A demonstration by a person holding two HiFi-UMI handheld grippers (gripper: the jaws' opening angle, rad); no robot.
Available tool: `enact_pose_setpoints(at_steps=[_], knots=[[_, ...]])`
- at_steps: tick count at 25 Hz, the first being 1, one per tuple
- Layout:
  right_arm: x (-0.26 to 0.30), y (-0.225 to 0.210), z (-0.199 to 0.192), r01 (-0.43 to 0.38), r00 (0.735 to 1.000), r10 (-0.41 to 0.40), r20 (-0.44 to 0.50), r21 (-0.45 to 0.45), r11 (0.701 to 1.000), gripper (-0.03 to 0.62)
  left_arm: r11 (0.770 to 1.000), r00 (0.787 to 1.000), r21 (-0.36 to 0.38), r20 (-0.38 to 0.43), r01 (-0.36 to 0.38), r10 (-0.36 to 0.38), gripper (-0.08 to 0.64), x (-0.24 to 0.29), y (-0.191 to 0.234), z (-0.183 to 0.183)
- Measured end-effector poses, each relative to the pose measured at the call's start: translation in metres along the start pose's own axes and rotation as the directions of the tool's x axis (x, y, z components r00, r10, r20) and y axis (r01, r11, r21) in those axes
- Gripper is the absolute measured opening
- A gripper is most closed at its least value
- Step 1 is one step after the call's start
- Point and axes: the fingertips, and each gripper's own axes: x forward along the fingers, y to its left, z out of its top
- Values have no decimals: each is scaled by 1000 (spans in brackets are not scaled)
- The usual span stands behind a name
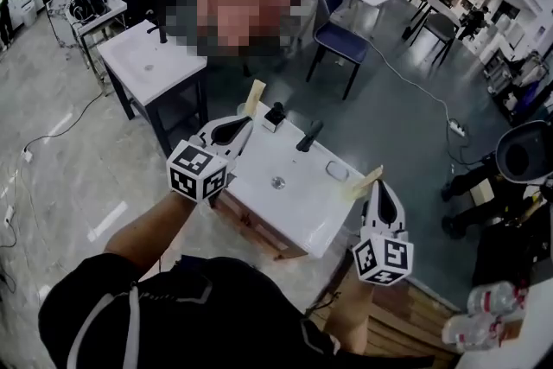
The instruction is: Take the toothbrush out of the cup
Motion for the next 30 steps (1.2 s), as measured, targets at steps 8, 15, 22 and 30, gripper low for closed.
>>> enact_pose_setpoints(at_steps=[8,15,22,30], knots=[[22,-27,-5,-4,1000,4,-6,9,1000,5,1000,1000,1,-11,0,0,5,40,5,-5],[58,-31,-6,48,999,-49,-18,-7,999,5,999,999,5,-3,33,-33,5,77,41,-9],[103,-9,-14,87,995,-88,-51,-15,996,5,998,998,5,-11,57,-57,8,98,104,-21],[144,10,-19,116,991,-117,-68,-29,993,5,997,996,11,-39,79,-78,37,126,164,-42]])
